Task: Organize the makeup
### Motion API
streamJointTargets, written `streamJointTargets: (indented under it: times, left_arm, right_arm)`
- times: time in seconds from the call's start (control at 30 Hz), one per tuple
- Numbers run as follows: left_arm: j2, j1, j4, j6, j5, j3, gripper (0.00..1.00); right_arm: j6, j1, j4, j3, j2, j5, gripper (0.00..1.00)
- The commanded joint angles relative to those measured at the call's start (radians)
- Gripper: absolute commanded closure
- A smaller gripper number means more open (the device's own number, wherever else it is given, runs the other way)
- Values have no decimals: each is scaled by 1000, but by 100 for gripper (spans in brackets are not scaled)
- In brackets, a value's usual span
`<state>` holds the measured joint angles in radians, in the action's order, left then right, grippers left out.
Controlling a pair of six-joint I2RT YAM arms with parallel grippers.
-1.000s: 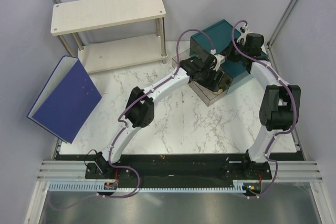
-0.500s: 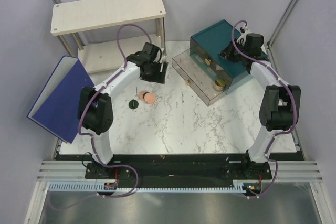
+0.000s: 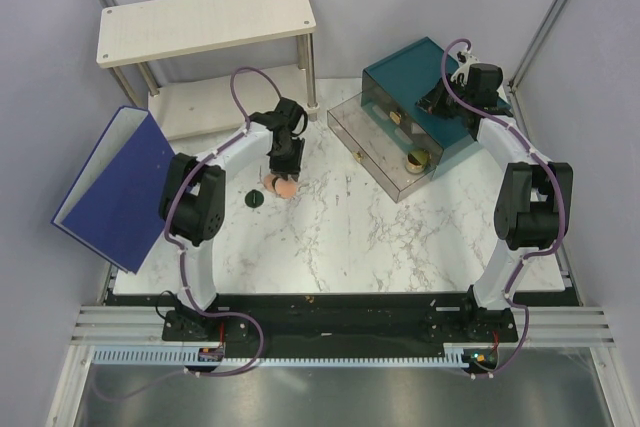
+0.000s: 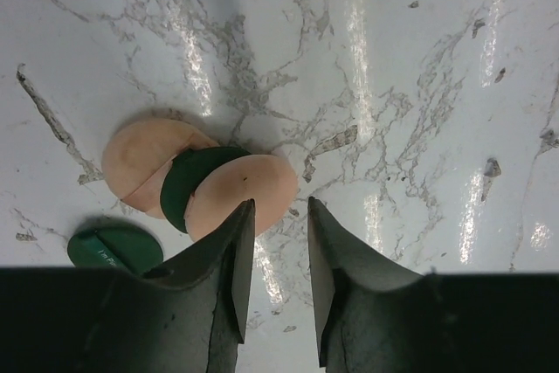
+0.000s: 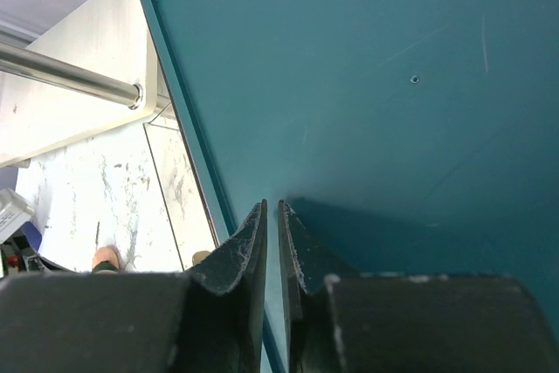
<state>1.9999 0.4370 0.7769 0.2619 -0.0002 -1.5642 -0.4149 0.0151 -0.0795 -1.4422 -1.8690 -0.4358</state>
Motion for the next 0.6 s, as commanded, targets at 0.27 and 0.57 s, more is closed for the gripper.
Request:
streamJointTargets:
  times: [0.27,0.57]
  left_arm:
    - [26,-7,35,51,-60,13,58]
    - [71,-7,39,37,-52,36,60]
  right_arm:
    - [31,-10,-213,37,-81,22,82]
    - [31,-10,-213,37,-79,25,82]
